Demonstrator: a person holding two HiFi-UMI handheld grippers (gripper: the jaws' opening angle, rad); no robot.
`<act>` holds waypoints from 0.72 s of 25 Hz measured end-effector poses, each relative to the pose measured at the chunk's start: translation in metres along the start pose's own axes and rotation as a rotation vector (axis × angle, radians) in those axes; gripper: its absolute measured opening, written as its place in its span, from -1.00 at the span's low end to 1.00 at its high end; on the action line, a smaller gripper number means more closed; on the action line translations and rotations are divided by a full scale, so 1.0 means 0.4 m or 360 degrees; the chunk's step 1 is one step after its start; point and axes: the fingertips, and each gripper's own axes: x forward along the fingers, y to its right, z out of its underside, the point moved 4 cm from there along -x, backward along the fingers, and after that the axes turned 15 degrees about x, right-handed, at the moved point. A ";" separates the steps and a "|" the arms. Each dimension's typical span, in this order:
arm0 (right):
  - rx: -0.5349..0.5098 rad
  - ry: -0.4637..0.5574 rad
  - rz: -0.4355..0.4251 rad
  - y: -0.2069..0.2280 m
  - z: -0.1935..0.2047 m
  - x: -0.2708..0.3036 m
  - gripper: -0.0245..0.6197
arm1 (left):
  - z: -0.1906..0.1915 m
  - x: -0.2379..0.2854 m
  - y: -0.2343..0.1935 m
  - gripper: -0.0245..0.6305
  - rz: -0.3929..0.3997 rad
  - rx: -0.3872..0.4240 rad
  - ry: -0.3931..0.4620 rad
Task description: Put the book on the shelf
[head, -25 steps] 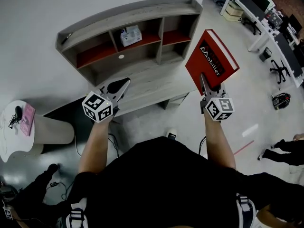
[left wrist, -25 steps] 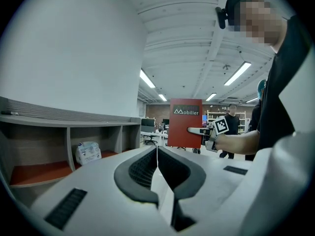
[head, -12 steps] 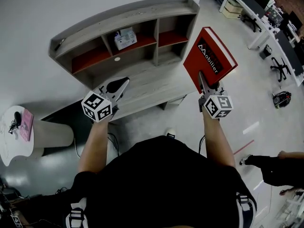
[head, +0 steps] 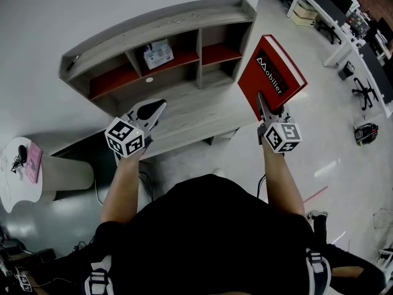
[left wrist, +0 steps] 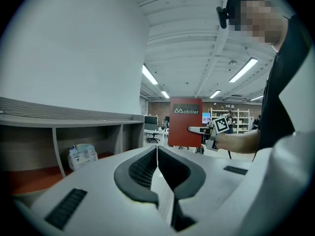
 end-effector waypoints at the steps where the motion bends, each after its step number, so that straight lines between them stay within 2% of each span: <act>1: 0.0001 -0.0004 -0.0005 0.010 -0.002 0.004 -0.41 | 0.000 0.010 0.001 -0.85 0.0001 0.0000 -0.0003; 18: 0.0016 -0.0038 -0.0091 0.203 -0.071 0.085 -0.41 | -0.052 0.206 0.004 -0.85 -0.0044 0.0009 -0.0028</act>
